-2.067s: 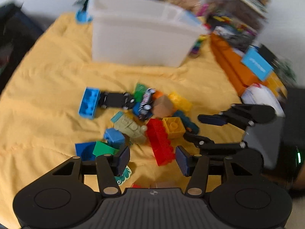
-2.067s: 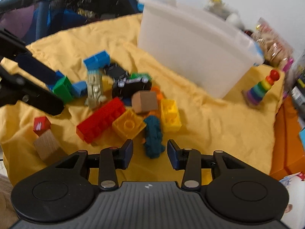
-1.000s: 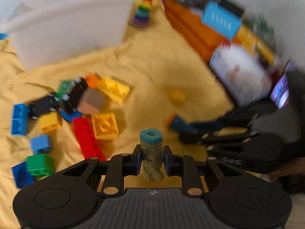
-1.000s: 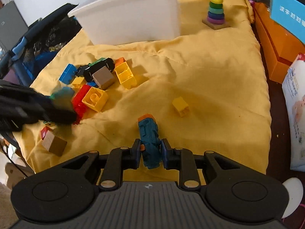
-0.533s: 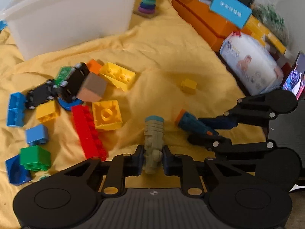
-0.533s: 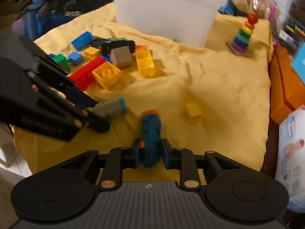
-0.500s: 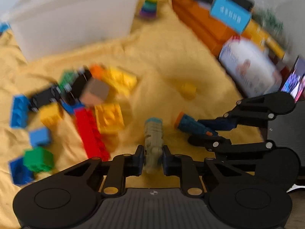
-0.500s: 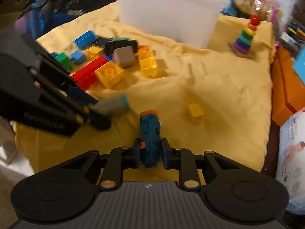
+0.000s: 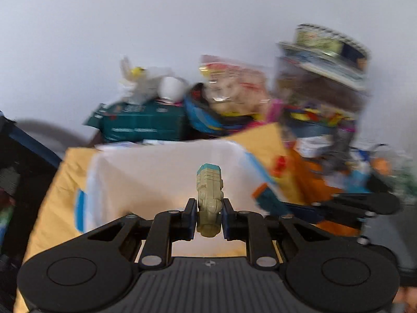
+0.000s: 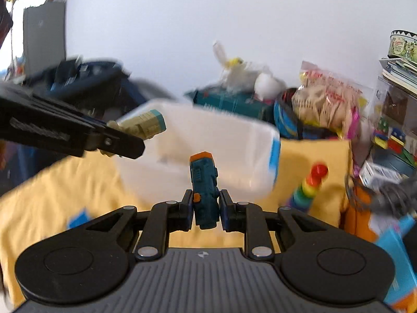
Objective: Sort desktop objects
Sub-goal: 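Carry both figures over the white bin and open both tools, then move both tools back to the toy pile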
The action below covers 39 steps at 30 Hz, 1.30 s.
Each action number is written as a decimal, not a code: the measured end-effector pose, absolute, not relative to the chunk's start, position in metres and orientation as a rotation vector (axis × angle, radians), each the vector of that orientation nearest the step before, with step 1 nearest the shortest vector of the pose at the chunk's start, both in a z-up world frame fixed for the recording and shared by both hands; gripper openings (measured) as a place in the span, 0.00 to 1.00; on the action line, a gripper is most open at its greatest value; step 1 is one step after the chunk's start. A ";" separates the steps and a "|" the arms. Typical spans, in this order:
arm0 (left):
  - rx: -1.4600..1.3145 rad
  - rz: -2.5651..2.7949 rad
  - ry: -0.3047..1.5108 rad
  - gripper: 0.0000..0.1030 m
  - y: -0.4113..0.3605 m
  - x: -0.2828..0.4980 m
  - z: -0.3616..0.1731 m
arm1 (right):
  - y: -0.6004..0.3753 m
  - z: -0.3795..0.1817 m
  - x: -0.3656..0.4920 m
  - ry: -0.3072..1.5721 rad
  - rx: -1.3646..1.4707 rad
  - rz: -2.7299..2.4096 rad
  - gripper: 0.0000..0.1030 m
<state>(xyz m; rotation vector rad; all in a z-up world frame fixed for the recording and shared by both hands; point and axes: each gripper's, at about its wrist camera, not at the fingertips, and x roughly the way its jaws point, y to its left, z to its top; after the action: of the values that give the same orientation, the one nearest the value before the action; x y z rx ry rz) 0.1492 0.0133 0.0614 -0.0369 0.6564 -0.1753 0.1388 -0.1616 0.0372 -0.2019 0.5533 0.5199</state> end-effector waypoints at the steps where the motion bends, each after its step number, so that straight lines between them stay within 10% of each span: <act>1: -0.015 -0.154 0.678 0.22 0.014 0.161 0.055 | -0.154 0.036 0.150 0.559 -0.190 0.507 0.22; 11: -0.179 -0.197 0.689 0.41 0.055 0.094 0.031 | -0.168 0.013 0.131 0.554 -0.130 0.424 0.39; 27: -0.138 -0.213 0.952 0.40 0.060 -0.014 -0.056 | -0.152 -0.057 0.035 0.832 -0.253 0.577 0.34; 39: -0.221 -0.130 0.951 0.40 0.097 -0.030 -0.064 | -0.057 -0.069 0.084 0.918 -0.225 0.513 0.49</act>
<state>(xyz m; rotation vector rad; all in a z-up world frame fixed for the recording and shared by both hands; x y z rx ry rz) -0.0300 0.0970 -0.0642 -0.2215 0.9505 -0.1299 0.0841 -0.0572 -0.0692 -0.2252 0.9183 0.5128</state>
